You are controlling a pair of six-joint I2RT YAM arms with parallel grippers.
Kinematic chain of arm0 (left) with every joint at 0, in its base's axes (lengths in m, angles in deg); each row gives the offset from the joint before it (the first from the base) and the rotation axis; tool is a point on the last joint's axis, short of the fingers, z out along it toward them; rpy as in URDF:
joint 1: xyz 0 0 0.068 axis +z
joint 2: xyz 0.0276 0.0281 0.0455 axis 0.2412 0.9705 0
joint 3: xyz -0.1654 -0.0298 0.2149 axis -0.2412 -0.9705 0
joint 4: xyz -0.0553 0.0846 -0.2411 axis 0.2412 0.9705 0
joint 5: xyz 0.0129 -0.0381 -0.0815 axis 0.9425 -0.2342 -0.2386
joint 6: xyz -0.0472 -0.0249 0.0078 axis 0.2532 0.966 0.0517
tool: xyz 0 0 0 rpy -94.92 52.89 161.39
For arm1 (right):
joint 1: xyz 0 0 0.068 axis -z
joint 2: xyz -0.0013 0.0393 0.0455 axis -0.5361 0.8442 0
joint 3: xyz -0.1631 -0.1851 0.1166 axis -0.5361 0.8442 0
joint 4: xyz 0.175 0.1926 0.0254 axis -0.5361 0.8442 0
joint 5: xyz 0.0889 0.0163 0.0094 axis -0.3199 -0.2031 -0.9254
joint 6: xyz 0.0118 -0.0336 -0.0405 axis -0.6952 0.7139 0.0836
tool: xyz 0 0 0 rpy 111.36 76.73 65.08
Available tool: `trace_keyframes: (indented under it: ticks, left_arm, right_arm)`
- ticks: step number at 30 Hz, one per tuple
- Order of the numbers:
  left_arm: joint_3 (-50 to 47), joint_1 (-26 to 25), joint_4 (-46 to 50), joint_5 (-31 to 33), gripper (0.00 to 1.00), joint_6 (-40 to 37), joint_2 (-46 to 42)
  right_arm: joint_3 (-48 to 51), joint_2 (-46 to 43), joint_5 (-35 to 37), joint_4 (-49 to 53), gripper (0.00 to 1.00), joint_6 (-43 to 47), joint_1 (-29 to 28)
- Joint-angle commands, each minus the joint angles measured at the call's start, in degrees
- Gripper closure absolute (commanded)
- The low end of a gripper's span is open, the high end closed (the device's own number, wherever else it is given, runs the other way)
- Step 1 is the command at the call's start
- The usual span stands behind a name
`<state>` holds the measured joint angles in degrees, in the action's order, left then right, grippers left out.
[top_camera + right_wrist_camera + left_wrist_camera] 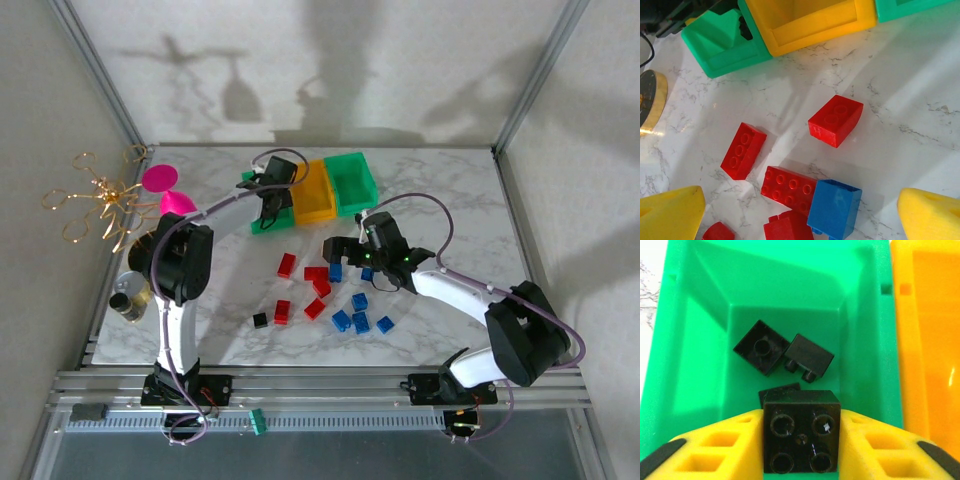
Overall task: Sort the legos into containers by color
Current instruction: Place the lego in the container.
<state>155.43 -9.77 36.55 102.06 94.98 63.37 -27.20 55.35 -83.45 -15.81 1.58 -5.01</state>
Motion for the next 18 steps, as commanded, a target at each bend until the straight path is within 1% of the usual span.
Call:
trace_keyframes:
  ticks: [1,3,6,10,14,18]
  left_arm:
    - [2.72,0.74,0.96,2.52,0.55,-1.62,1.48]
    - [3.25,0.76,1.92,2.99,0.53,-1.79,1.10]
    - [2.54,0.70,2.17,2.35,0.52,-2.18,-0.91]
    - [0.03,0.40,2.39,0.55,0.52,-2.29,-5.80]
    - [-6.24,-0.42,1.86,-2.17,0.52,-1.45,-12.74]
    - [-15.02,-2.53,1.02,-5.01,0.49,0.38,-20.50]
  right_arm:
    - [-1.89,0.62,-0.06,-0.45,0.01,0.88,0.59]
    - [-2.19,0.43,-0.01,-0.09,0.01,1.25,0.60]
    - [-2.86,0.29,0.09,0.84,0.01,2.37,0.60]
    - [-3.48,-0.48,-0.52,2.66,0.01,3.78,0.60]
    - [-2.33,-2.29,-1.49,4.46,0.01,4.08,0.50]
    - [-0.07,-4.50,-1.79,5.57,0.01,3.69,-0.22]
